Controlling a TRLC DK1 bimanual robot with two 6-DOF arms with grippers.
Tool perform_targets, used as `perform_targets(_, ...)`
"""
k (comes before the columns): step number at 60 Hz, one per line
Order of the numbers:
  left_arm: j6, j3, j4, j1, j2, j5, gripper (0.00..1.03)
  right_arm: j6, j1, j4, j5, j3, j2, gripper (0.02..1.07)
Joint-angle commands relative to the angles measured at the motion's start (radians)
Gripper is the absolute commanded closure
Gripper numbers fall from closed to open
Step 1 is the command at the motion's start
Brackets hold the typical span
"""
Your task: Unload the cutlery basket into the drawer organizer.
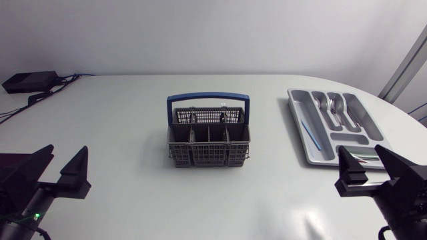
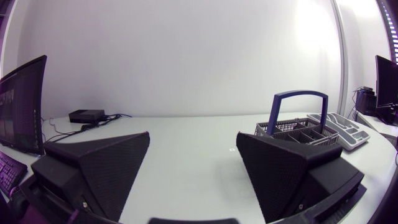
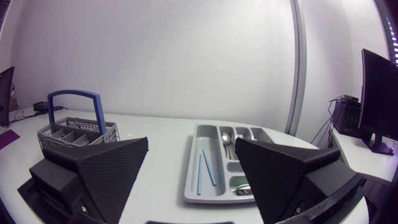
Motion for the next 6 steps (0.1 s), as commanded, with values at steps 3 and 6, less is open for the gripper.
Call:
perform_targets(3, -0.025, -0.039, -0.009, 0.007, -0.006, -0.001, 0.06, 0.029, 0.007, 0.003, -0.001, -0.019, -0.005, 0.06)
perform_targets(6, -0.025, -0.039, -0.009, 0.007, -0.006, -0.001, 0.05, 0.029, 0.007, 0.003, -0.001, -0.019, -0.005, 0.06)
